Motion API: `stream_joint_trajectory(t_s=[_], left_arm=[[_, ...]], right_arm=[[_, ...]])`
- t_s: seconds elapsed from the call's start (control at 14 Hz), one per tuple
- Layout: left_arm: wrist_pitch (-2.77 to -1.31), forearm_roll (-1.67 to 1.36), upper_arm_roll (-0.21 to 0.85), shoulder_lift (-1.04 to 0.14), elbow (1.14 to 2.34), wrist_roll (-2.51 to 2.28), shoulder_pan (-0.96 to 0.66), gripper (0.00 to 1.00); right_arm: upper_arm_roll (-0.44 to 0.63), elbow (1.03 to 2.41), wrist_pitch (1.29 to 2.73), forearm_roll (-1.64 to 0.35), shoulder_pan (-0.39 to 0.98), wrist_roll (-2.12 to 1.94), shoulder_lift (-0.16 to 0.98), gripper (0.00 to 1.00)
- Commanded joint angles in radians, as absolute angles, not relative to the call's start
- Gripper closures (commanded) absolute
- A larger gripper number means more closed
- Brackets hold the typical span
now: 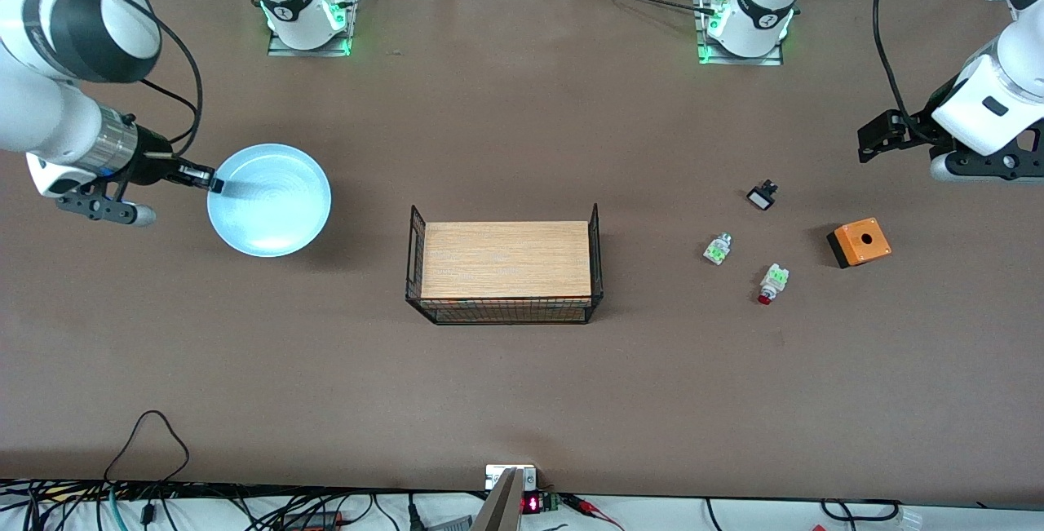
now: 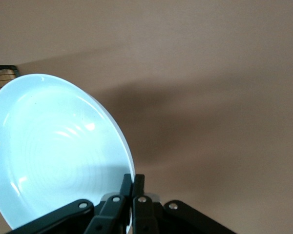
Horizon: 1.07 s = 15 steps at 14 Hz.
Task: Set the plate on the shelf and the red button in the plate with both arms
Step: 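Lift the plate with the right gripper and carry it over the wooden box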
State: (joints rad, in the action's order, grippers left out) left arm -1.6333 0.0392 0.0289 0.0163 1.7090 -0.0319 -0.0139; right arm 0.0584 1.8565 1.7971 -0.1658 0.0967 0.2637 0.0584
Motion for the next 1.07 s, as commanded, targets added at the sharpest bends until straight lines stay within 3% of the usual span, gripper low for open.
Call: stream_joint_trajectory(t_s=[0.0, 0.36, 0.64, 1.0], left_arm=[[-1.615, 0.025, 0.026, 0.021, 1.695, -0.028, -0.015, 0.00], [-1.615, 0.025, 0.026, 0.021, 1.695, -0.028, -0.015, 0.00], [-1.615, 0.025, 0.026, 0.021, 1.695, -0.028, -0.017, 0.00], [-1.614, 0.025, 0.028, 0.021, 1.690, -0.031, -0.018, 0.00]], right_arm=[[0.054, 1.726, 1.680, -0.207, 0.173, 0.444, 0.078, 1.00], [0.054, 1.619, 1.643, -0.267, 0.359, 0.861, 0.103, 1.00], [0.054, 1.490, 1.655, -0.264, 0.507, 1.139, 0.221, 1.00], [0.054, 1.445, 1.827, -0.265, 0.590, 1.333, 0.325, 1.00]])
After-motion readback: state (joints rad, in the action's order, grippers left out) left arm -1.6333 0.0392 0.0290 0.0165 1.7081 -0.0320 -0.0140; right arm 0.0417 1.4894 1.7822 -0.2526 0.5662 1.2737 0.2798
